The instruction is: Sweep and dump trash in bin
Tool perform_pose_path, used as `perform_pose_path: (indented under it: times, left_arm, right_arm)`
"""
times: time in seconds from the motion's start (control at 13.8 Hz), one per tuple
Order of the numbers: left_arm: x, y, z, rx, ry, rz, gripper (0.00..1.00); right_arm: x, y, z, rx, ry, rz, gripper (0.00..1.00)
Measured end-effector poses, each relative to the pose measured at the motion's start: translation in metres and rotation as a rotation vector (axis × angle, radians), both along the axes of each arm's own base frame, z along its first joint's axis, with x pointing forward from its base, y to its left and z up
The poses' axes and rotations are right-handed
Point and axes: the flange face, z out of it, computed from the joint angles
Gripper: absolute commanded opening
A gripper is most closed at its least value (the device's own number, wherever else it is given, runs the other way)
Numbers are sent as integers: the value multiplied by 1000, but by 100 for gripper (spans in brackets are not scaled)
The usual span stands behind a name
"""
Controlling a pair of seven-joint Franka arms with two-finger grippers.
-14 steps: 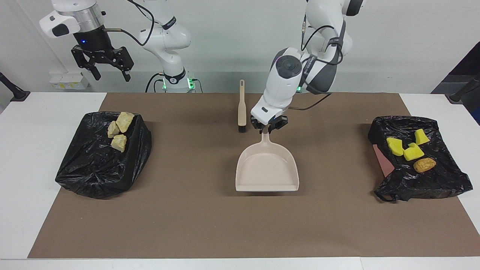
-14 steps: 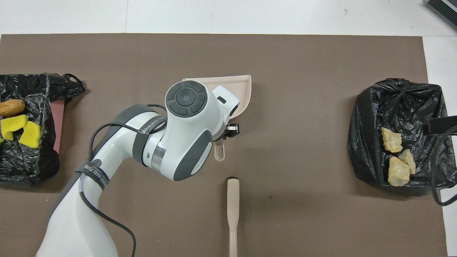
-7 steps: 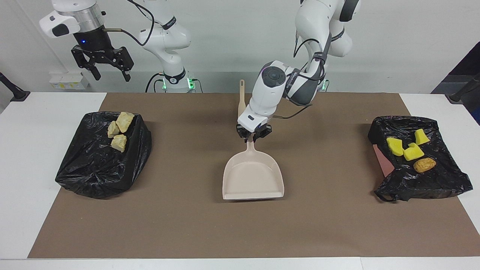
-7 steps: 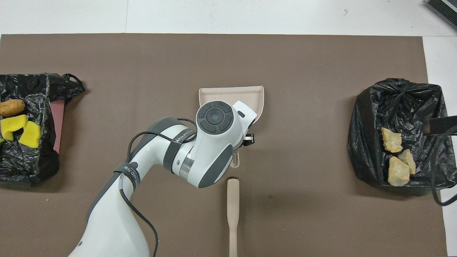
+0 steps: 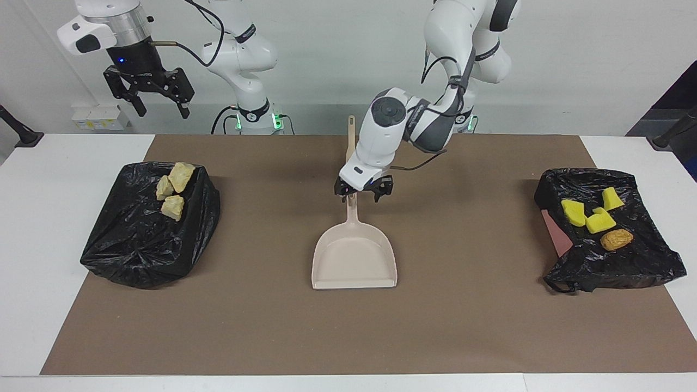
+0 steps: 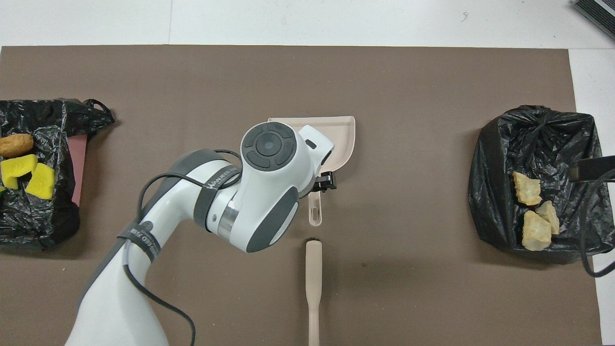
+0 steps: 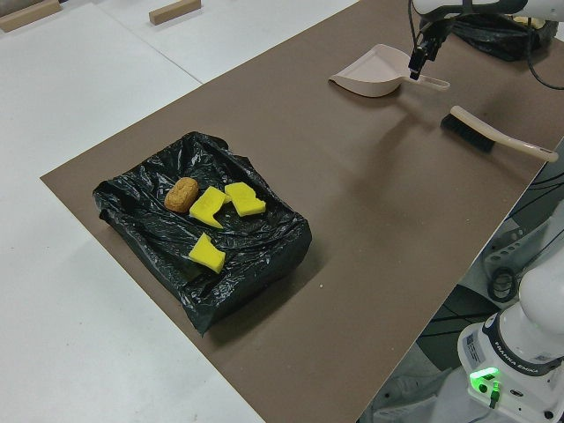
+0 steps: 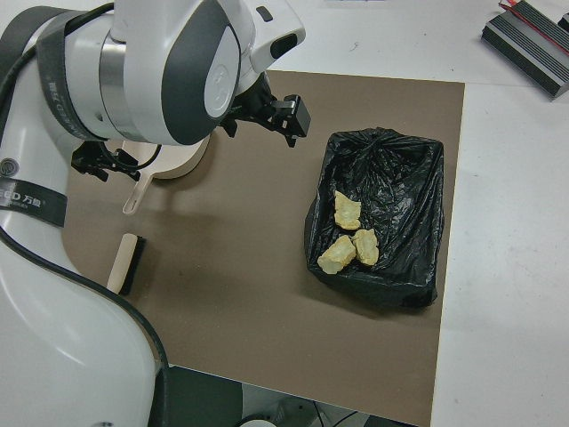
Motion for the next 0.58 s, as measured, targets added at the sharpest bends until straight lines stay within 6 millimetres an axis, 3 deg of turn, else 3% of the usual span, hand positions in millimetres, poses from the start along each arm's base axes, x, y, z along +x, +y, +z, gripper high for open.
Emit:
perform_pose_path:
  times: [0.29, 0.58]
  left_arm:
    - [34, 66, 33, -1, -22, 52, 100]
    - [62, 151, 73, -13, -44, 41, 100]
  right_arm:
    - [0, 0, 0, 0, 0, 0, 100]
    - [0, 0, 0, 0, 0, 0, 100]
